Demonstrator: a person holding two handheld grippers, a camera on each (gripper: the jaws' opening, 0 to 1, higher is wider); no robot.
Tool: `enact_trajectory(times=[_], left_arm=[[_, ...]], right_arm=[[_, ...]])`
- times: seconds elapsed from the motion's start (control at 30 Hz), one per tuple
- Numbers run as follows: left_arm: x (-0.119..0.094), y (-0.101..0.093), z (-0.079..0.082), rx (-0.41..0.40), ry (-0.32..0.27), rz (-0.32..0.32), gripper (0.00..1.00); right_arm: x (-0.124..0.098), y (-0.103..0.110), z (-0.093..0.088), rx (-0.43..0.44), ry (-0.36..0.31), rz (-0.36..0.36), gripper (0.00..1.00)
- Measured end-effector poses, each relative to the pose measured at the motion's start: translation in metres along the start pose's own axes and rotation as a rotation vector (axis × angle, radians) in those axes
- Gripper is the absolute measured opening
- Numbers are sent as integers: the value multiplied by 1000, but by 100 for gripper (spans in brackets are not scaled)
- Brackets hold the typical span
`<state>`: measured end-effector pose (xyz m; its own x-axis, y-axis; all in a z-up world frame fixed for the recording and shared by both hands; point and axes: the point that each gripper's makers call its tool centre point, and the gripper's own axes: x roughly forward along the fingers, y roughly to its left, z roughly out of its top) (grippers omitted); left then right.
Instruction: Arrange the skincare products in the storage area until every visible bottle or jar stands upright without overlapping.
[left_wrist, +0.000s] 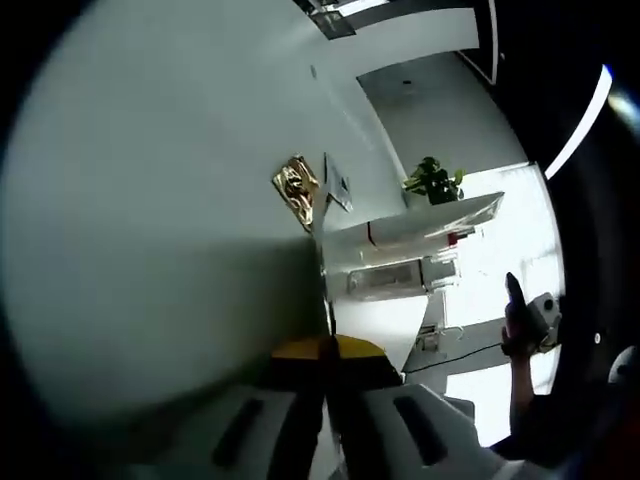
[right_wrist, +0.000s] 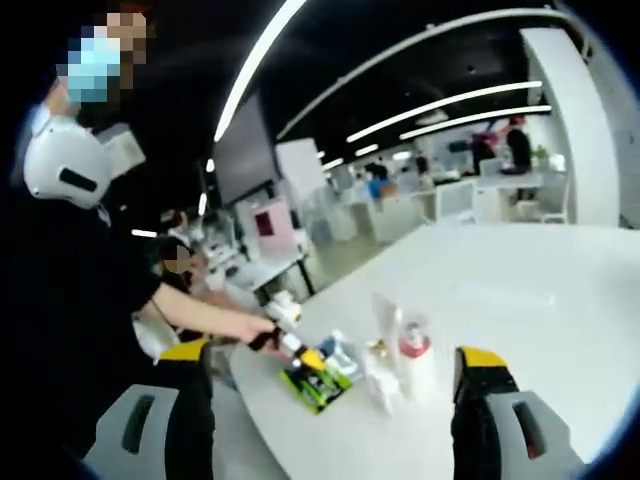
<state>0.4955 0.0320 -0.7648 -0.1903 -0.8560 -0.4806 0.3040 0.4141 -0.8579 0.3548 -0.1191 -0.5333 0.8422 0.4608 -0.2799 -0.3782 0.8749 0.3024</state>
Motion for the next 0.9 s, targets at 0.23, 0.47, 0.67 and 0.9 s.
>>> enact_trajectory(times=[0.23, 0.47, 0.67, 0.9], left_arm=[[10, 2, 16, -13, -8, 0, 2], [18, 8, 39, -17, -19, 14, 2], [25, 10, 59, 0, -13, 29, 2], [34, 14, 61, 15, 24, 42, 2]], right_arm=[[-3, -4, -3, 11, 2, -11, 99], [-5, -8, -7, 21, 9, -21, 99], [-7, -13, -10, 32, 17, -32, 99], [-6, -18, -11, 44, 17, -40, 99]])
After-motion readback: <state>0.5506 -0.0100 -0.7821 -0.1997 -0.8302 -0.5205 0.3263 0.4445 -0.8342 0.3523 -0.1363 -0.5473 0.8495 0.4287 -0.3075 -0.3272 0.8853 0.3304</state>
